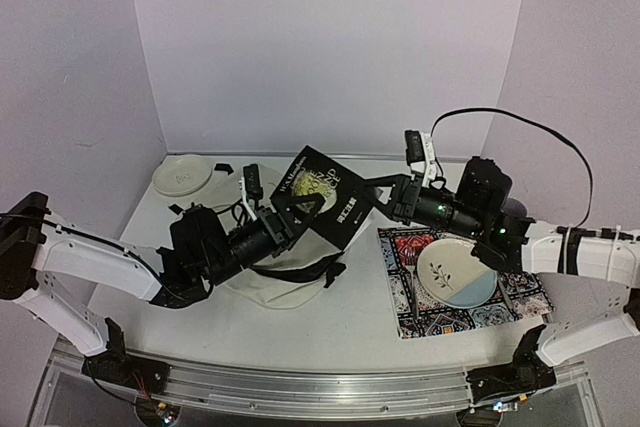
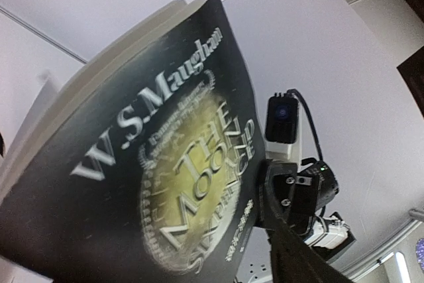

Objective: Pack the student bag
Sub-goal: Pass from the right arm to the left

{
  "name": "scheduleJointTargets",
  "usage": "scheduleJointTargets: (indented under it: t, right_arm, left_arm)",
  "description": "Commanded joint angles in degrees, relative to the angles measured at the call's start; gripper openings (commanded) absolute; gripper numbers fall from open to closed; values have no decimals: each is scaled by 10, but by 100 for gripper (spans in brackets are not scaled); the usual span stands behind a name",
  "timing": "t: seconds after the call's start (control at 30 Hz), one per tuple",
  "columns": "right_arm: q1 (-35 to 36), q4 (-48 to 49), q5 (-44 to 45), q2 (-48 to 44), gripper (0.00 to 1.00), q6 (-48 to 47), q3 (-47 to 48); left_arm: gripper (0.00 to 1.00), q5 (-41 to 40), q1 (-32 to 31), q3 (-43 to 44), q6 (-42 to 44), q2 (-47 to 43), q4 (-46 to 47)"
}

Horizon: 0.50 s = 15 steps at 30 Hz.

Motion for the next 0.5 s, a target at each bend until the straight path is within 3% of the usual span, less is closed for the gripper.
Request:
scheduleJointTargets:
  t: [0.0, 0.2, 0.47]
  right_arm:
    - [6, 59, 8, 18, 0, 19, -1]
    - [6, 51, 24, 40, 6, 28, -11]
    - [7, -26, 86, 4, 43, 4, -17]
  left_arm:
    - [52, 31, 10, 23, -3, 12, 84]
    - [26, 20, 16, 5, -11, 9, 104]
    - [4, 0, 27, -13, -12, -3, 109]
